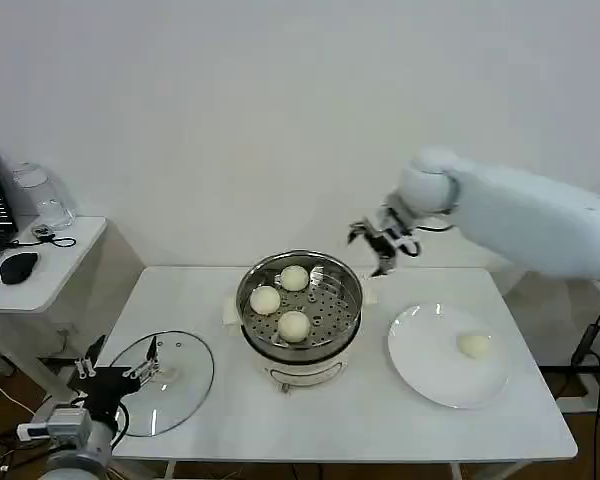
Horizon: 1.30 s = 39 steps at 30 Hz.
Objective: Take steamed baozi put them in steamer then cover it.
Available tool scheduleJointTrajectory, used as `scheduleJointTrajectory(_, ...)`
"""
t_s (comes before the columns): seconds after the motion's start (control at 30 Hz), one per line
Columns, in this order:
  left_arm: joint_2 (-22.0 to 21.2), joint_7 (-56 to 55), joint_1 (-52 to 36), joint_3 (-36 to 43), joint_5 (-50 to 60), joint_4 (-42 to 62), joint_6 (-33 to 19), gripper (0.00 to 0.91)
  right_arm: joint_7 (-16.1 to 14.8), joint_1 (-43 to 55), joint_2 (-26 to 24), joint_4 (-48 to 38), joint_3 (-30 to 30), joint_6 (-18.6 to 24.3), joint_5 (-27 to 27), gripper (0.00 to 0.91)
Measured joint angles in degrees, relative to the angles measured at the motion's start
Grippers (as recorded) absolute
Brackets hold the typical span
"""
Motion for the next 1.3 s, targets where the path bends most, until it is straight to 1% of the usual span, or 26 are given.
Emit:
scheduleJointTrajectory(0.17,0.1,0.0,-0.4,1.0,0.4,0.4,-0.1,0.907,0.1,-3.5,-8.3,1.9,1.6,-1.5,-2.1,0.907)
scheduleJointTrajectory(0.27,0.2,0.0,-0.5,1.6,0.5,0.5,-0.1,0.907,0.3,-6.0,-12.3,2.2,2.8,-1.7,-3.7,0.907)
scheduleJointTrajectory(0.4,0.1,0.0,-0.6,1.8,0.7,0.5,-0.1,0.907,0.7,-10.3,-15.6,1.9,5.8,-1.8,-5.9,0.907)
scheduleJointTrajectory(0.53,-0.2,0.0,-0.4,2.0,1.1,0.5,-0.1,0.907,1.1,-16.6,-17.5,0.7,10.9,-1.6,-8.1,0.907)
scheduleJointTrajectory(0.67,-0.5,-0.1,-0.2,2.1,1.4,0.5,-0.1,0.907,1.6,-23.2,-18.3,-1.1,16.3,-1.1,-10.1,0.907)
scheduleJointTrajectory(0.87,-0.6,-0.1,0.0,2.2,1.7,0.4,-0.1,0.907,2.0,-31.3,-17.9,-4.5,23.4,-0.1,-12.7,0.907)
scheduleJointTrajectory(1.1,-0.8,0.0,0.4,1.9,1.8,0.5,-0.1,0.907,2.2,-36.5,-15.8,-8.8,27.6,0.8,-14.0,0.907)
scheduleJointTrajectory(1.3,-0.8,0.0,0.5,1.4,1.8,0.6,-0.1,0.907,2.4,-38.6,-12.9,-12.4,29.2,1.7,-14.6,0.907)
